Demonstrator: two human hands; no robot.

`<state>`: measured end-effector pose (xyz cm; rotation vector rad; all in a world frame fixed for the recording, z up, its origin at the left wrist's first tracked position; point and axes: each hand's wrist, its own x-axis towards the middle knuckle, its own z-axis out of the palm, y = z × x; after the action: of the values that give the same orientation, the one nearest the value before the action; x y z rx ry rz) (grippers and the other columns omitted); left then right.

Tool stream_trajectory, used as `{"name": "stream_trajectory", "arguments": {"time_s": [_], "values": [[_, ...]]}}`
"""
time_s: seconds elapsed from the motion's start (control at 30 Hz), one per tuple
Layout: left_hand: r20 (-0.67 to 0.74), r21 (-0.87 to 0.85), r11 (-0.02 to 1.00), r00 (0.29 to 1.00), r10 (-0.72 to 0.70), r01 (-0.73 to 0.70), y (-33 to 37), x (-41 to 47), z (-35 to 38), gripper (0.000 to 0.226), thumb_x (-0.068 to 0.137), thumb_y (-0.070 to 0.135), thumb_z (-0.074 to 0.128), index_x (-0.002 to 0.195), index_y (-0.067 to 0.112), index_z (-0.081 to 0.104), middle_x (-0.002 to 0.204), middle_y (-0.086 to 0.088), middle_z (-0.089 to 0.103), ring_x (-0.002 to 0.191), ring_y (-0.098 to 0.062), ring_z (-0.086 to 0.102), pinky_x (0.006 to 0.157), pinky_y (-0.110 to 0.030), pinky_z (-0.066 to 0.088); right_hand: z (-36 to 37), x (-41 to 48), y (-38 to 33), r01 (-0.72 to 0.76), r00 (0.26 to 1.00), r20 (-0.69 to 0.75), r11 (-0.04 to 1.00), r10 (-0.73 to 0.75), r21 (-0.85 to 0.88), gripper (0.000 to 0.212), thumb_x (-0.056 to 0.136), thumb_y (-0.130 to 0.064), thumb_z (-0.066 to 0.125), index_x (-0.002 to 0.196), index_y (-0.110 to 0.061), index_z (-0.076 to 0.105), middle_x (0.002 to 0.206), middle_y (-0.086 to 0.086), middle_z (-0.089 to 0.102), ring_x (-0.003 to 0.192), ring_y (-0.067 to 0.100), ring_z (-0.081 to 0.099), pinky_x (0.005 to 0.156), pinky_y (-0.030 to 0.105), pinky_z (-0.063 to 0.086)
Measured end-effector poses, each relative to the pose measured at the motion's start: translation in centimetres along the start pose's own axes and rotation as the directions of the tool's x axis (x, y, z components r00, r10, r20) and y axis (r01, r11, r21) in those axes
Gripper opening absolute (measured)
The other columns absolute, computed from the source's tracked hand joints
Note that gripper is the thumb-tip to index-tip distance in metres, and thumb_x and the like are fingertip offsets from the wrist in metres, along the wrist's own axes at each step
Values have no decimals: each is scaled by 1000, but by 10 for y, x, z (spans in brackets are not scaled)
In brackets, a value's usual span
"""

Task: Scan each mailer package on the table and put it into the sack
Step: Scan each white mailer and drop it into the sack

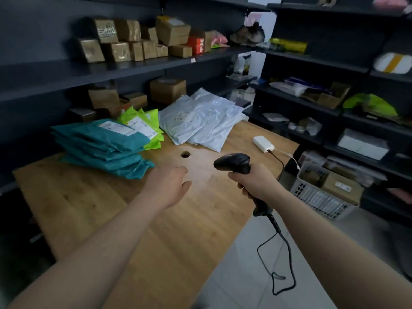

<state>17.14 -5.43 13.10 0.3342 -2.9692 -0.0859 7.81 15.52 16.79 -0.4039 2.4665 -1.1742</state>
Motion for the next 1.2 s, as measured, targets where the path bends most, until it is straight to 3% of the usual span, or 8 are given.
{"name": "stream_trajectory", "arguments": {"time_s": [0.27,0.37,0.5,0.67,0.8,0.97,1.1,1.2], "values": [[9,-60,996,997,-72,72,-1,154,22,33,94,43,47,116,23,60,115,0,65,104,-24,62,73,-33,45,-54,147,-7,18,1000,18,998,-17,-59,22,88,-29,66,79,-9,63,65,3,62,49,14,55,54,28,47],[33,-76,988,990,-135,137,-7,204,30,37,94,41,48,121,19,58,120,-3,64,109,-26,60,81,-34,47,-68,202,-17,28,1000,7,998,-27,-51,24,88,-29,65,83,-6,64,68,5,62,50,15,55,54,29,47],[77,-91,970,973,-218,225,-23,257,44,31,94,39,47,109,14,58,113,-5,64,103,-29,61,81,-36,49,-78,270,-30,45,999,17,996,-44,-74,30,89,-31,63,85,-1,64,63,3,61,45,11,53,53,27,45],[115,-93,929,931,-348,359,-46,314,72,38,95,40,48,121,15,56,116,-5,64,106,-27,61,81,-35,49,-74,361,-49,106,994,42,992,-104,-66,27,89,-28,64,84,-2,62,69,7,61,49,15,55,55,28,46],[182,-90,862,859,-478,499,-61,353,95,38,95,39,48,124,15,55,122,-6,61,111,-27,58,86,-34,47,-69,435,-62,145,981,131,989,-141,-24,22,89,-27,65,88,-5,64,72,6,63,52,15,58,54,27,47],[225,-73,772,765,-604,631,-82,398,126,32,96,37,46,117,13,55,120,-7,59,110,-27,57,79,-32,42,-49,513,-66,158,962,224,987,-157,16,22,88,-25,66,83,-5,62,72,12,60,58,21,57,60,34,48],[300,-170,640,658,-690,749,-99,425,154,38,94,33,50,120,5,53,125,-14,56,114,-31,55,83,-33,44,-28,556,-62,130,948,298,991,-115,-33,27,90,-29,64,73,-11,54,61,3,47,56,18,45,56,30,35],[350,-263,514,578,-737,816,-113,439,177,35,92,27,53,115,0,54,123,-19,58,110,-34,56,84,-35,46,-15,581,-56,96,942,325,995,-85,-19,26,90,-29,65,73,-14,54,59,1,45,55,17,44,55,30,34]]}}
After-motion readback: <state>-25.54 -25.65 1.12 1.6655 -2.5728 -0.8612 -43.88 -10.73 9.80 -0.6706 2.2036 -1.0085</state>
